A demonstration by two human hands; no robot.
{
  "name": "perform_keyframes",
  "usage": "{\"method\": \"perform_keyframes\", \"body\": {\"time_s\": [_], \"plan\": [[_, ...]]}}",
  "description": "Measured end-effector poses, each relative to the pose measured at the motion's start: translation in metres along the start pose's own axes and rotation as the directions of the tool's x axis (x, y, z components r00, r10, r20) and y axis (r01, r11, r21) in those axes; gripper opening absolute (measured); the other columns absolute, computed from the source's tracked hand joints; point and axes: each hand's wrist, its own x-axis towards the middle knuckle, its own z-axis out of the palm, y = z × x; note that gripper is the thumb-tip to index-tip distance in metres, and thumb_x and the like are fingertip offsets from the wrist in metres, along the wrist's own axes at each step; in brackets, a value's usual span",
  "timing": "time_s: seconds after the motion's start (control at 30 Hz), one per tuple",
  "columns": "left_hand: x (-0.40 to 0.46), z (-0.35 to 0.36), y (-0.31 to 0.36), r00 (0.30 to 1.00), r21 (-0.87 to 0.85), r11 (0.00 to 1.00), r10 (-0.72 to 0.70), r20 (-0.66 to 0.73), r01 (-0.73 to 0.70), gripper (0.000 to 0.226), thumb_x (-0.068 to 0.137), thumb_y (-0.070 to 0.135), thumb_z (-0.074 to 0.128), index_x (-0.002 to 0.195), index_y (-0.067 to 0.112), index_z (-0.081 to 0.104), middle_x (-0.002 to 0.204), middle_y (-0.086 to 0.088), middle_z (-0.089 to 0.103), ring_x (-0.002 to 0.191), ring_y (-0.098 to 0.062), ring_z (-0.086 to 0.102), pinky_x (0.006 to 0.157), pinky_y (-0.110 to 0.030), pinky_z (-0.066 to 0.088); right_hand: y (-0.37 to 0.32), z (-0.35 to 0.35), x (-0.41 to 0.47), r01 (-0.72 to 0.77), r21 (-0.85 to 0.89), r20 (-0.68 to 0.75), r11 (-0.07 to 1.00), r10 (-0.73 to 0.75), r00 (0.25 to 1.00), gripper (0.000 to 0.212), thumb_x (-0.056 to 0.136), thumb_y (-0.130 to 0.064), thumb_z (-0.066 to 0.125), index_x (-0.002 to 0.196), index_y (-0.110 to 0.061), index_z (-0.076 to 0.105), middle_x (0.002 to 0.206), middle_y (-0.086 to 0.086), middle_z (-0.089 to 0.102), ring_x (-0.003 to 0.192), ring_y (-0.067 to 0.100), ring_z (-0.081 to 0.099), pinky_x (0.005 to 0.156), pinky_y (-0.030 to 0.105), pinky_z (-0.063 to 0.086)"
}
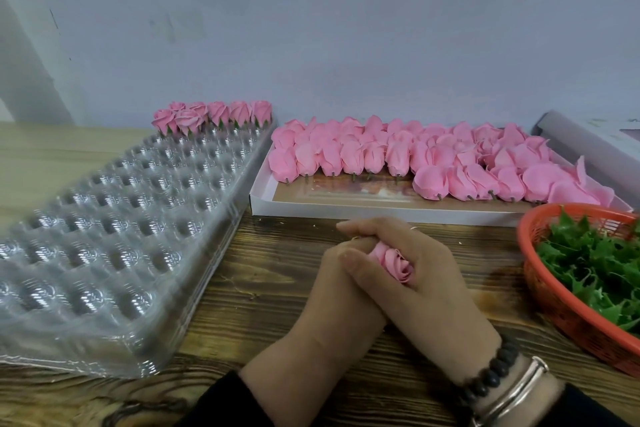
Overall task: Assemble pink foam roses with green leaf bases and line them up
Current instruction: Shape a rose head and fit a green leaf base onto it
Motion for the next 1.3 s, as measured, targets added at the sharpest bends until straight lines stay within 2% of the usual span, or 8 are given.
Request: {"method": "perform_keyframes", "body": {"time_s": [0.2, 0.4, 0.5, 0.57, 0.67, 1.0, 1.17, 1.3], "plan": [[0.003, -0.006, 0.006, 1.0, 0.047, 0.999, 0.015, -0.027, -0.014, 0.025, 0.077, 0.0, 0.062, 0.062, 0.02, 0.059, 0.06, 0.007, 0.059, 0.06, -0.001, 0.055, 0.055, -0.017, 0.045, 0.007, -0.008, 0.004, -0.065, 0.124, 0.161, 0.99, 0.044, 0.986, 0.054, 0.06, -0.059, 0.065, 0.112, -0.046, 0.056, 0.105, -0.021, 0.065, 0.098, -0.006, 0.06, 0.08, 0.007, 0.044], [0.011, -0.027, 0.001, 0.99, 0.438, 0.895, -0.03, -0.136, 0.087, 0.035, 0.075, 0.006, 0.071, 0.058, 0.027, 0.049, 0.055, 0.01, 0.051, 0.053, 0.0, 0.048, 0.054, -0.011, 0.038, 0.008, -0.017, 0.004, 0.2, -0.081, -0.014, 0.977, -0.202, 0.979, 0.047, 0.07, -0.046, 0.065, 0.116, -0.043, 0.056, 0.108, -0.018, 0.059, 0.096, 0.001, 0.056, 0.082, 0.005, 0.038], [0.01, -0.027, 0.002, 0.998, 0.462, 0.886, -0.022, -0.051, 0.043, 0.012, 0.077, 0.003, 0.069, 0.077, 0.015, 0.067, 0.073, 0.001, 0.067, 0.07, -0.002, 0.061, 0.065, -0.017, 0.049, 0.006, -0.014, 0.003, 0.27, -0.122, 0.027, 0.955, -0.268, 0.963, 0.037, 0.076, -0.038, 0.064, 0.113, -0.033, 0.062, 0.102, -0.012, 0.058, 0.093, 0.001, 0.056, 0.08, 0.006, 0.038], [0.009, -0.025, 0.002, 1.0, 0.475, 0.88, -0.025, -0.011, 0.027, 0.015, 0.079, 0.0, 0.067, 0.093, 0.005, 0.07, 0.086, -0.008, 0.07, 0.084, -0.016, 0.066, 0.076, -0.03, 0.053, 0.006, -0.012, 0.003, 0.272, -0.135, 0.056, 0.953, -0.267, 0.962, 0.032, 0.078, -0.037, 0.065, 0.11, -0.032, 0.065, 0.101, -0.011, 0.057, 0.096, 0.003, 0.057, 0.083, 0.009, 0.041], [0.009, -0.024, 0.003, 0.999, 0.5, 0.865, -0.042, -0.01, 0.042, 0.017, 0.079, 0.003, 0.067, 0.096, 0.006, 0.069, 0.089, -0.006, 0.07, 0.086, -0.015, 0.065, 0.079, -0.031, 0.052, 0.006, -0.012, 0.003, 0.243, -0.124, 0.063, 0.962, -0.236, 0.97, 0.025, 0.077, -0.03, 0.069, 0.101, -0.029, 0.069, 0.099, -0.01, 0.056, 0.097, 0.005, 0.057, 0.084, 0.01, 0.042], [0.009, -0.02, 0.003, 0.991, 0.342, 0.93, -0.121, -0.056, 0.133, 0.016, 0.072, 0.009, 0.075, 0.086, 0.007, 0.067, 0.081, -0.007, 0.069, 0.079, -0.018, 0.065, 0.073, -0.034, 0.053, 0.004, -0.014, 0.006, 0.191, -0.09, 0.09, 0.977, -0.183, 0.979, 0.015, 0.077, -0.027, 0.067, 0.092, -0.028, 0.071, 0.093, -0.011, 0.06, 0.093, 0.005, 0.06, 0.076, 0.007, 0.044], [0.007, -0.017, 0.002, 0.986, 0.061, 0.984, -0.166, 0.006, 0.165, 0.052, 0.066, -0.015, 0.072, 0.106, 0.014, 0.057, 0.09, 0.004, 0.066, 0.082, 0.002, 0.063, 0.07, -0.013, 0.048, 0.009, -0.017, 0.007, 0.149, -0.099, 0.044, 0.984, -0.145, 0.988, 0.021, 0.074, -0.012, 0.074, 0.087, -0.028, 0.07, 0.09, -0.012, 0.061, 0.092, 0.006, 0.059, 0.081, 0.012, 0.044], [0.006, -0.021, -0.001, 0.98, -0.004, 0.984, -0.18, 0.081, 0.18, 0.078, 0.068, -0.022, 0.065, 0.13, 0.021, 0.042, 0.108, 0.004, 0.062, 0.091, 0.006, 0.061, 0.077, -0.009, 0.045, 0.011, -0.021, 0.007, 0.103, -0.098, 0.035, 0.99, -0.1, 0.994, 0.033, 0.07, -0.003, 0.074, 0.085, -0.031, 0.068, 0.09, -0.015, 0.06, 0.091, 0.005, 0.058, 0.079, 0.01, 0.041]]}}
